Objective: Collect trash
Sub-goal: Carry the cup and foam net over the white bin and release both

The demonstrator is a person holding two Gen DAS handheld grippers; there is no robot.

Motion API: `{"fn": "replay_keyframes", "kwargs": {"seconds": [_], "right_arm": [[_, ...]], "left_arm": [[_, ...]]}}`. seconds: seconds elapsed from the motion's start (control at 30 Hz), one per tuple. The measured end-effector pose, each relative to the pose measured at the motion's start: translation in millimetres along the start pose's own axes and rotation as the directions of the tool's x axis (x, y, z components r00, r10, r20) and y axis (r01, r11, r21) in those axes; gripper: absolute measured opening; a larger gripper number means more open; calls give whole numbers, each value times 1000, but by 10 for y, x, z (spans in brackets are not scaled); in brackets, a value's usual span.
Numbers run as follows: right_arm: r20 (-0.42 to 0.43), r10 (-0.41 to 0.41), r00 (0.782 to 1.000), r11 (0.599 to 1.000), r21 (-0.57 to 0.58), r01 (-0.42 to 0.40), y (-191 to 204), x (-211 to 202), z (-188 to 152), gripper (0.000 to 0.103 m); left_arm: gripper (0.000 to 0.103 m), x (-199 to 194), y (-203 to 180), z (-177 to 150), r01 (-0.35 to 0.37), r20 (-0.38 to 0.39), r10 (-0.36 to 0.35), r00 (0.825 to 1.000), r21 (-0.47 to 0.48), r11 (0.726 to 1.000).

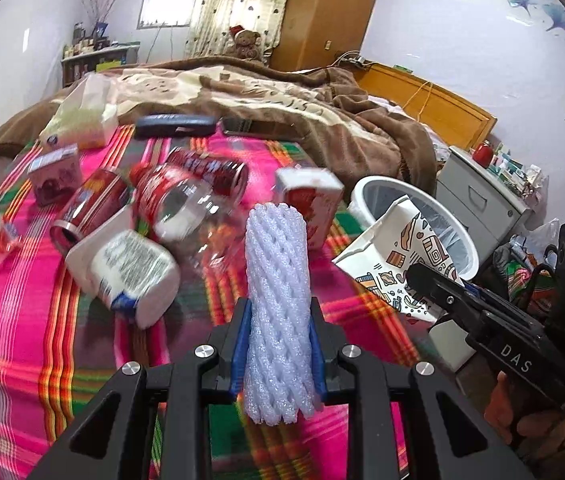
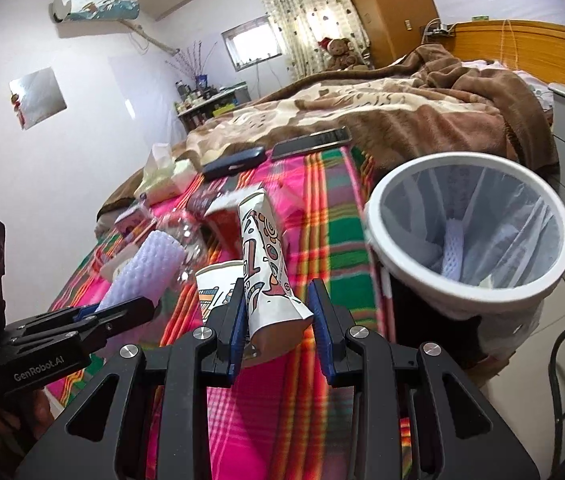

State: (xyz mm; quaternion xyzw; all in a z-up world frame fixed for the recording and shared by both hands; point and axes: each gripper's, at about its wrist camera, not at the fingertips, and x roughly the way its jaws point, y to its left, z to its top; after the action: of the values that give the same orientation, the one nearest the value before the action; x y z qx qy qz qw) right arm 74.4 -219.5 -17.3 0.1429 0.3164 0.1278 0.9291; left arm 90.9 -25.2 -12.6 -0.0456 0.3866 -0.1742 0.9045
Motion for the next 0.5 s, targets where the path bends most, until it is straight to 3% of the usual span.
{"fn": "replay_keyframes", "kwargs": {"seconds": [0.5], "right_arm": [[75,-115,991,991,80,108,-528,-148,366,31]], "left_arm": [[27,259,-637,527,64,16,-67,998,113,992]]}}
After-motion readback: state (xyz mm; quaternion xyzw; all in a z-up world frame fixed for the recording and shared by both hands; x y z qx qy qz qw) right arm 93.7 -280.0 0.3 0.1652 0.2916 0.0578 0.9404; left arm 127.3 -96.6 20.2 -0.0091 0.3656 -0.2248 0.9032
